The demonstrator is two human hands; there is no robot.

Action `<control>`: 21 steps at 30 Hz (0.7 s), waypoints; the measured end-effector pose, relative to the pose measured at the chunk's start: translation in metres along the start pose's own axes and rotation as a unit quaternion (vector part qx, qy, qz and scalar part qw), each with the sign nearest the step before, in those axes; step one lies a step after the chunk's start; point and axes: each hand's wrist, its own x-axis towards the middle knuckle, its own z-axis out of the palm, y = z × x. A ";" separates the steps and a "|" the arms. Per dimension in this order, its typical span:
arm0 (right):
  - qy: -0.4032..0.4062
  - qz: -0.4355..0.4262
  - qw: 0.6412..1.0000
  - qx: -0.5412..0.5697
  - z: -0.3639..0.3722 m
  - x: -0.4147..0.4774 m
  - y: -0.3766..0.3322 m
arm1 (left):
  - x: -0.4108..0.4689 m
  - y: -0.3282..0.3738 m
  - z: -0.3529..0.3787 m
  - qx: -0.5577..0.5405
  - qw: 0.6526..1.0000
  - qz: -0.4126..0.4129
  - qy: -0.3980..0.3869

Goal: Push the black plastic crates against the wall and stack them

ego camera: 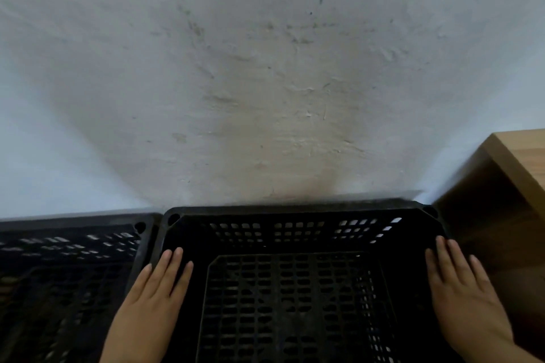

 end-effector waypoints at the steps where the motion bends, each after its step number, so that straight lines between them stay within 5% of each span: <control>1: -0.015 -0.005 1.000 0.003 -0.004 0.001 0.000 | 0.000 0.000 -0.003 -0.002 1.000 0.003 -0.021; 4: -0.072 -0.003 0.997 0.011 -0.018 0.013 -0.008 | 0.006 0.004 -0.019 -0.012 0.996 -0.010 -0.085; 9: -0.086 0.000 0.995 0.044 -0.070 0.056 -0.091 | 0.014 -0.025 -0.066 -0.025 0.996 -0.080 -0.028; 15: -0.074 0.000 0.996 0.052 -0.148 0.077 -0.261 | -0.062 -0.157 -0.100 0.026 0.987 -0.156 -0.022; 21: -0.214 -0.009 0.970 0.118 -0.197 0.033 -0.432 | -0.180 -0.293 -0.104 0.049 0.959 -0.247 -0.132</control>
